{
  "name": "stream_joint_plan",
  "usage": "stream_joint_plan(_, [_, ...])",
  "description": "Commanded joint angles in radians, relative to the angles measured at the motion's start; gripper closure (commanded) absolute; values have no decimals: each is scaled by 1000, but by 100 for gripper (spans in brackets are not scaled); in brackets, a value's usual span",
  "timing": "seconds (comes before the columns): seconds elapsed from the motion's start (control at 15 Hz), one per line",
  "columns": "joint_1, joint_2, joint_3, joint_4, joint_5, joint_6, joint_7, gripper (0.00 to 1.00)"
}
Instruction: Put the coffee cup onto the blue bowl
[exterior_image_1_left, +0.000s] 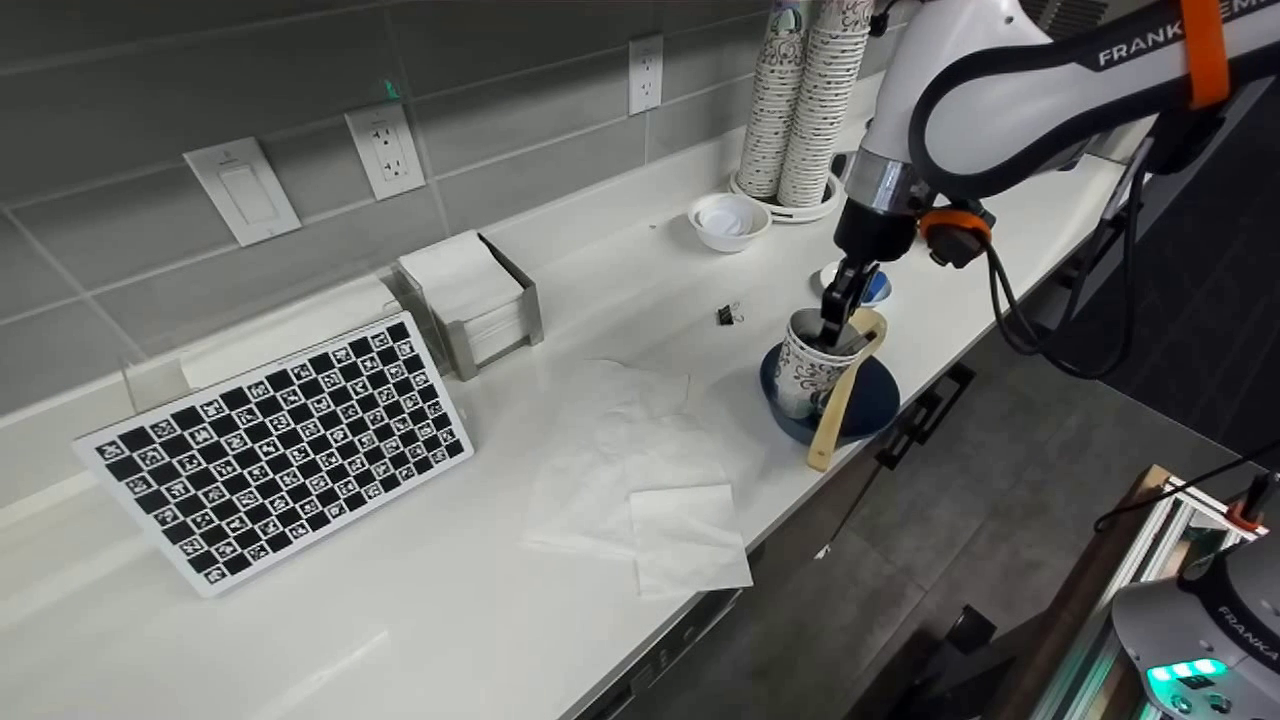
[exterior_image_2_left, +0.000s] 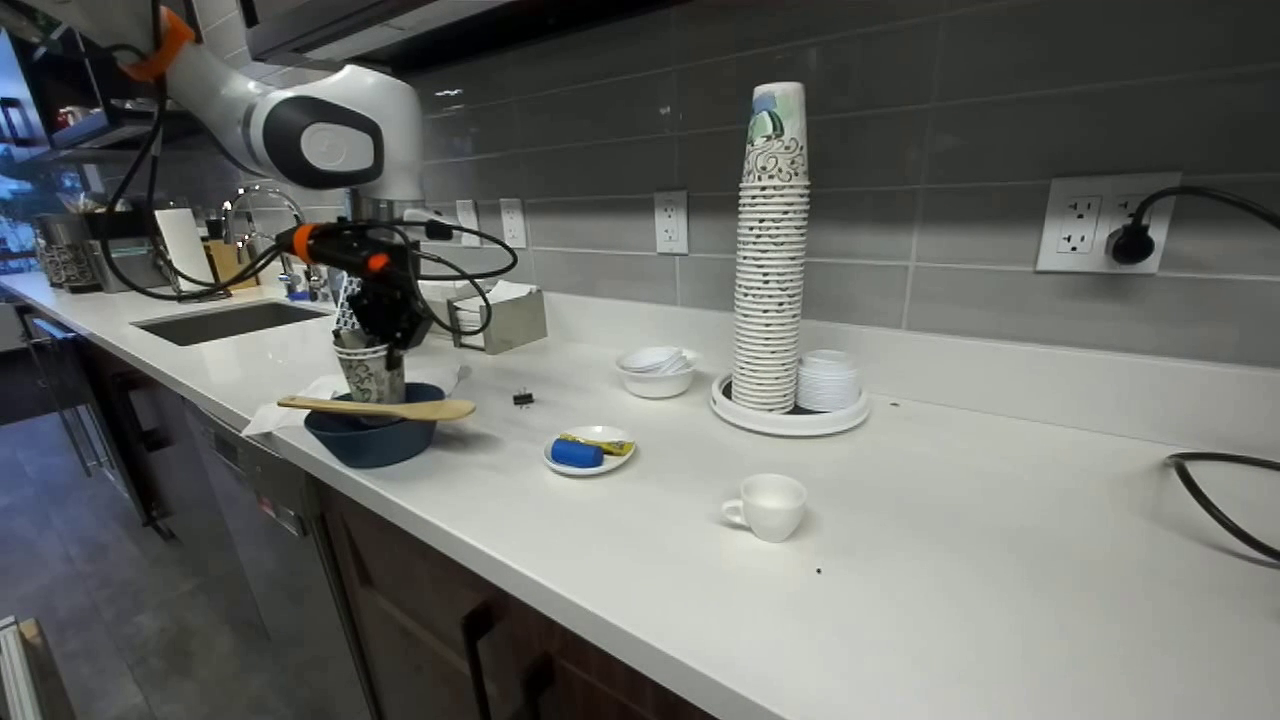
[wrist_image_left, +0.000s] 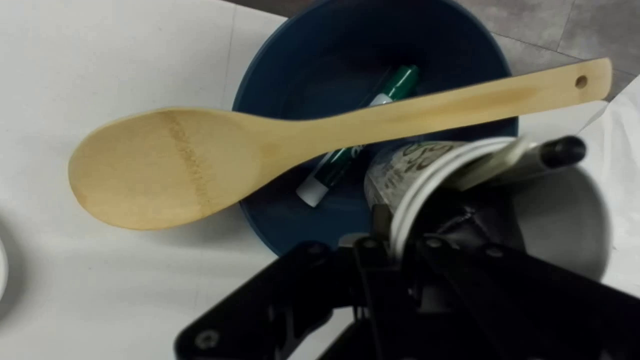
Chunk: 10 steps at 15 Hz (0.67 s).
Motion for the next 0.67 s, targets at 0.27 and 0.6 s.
stream_joint_plan(0.27, [17, 48, 38, 8, -76, 100, 102, 99])
stream_joint_plan(0.6, [27, 70, 54, 20, -142, 97, 175, 64])
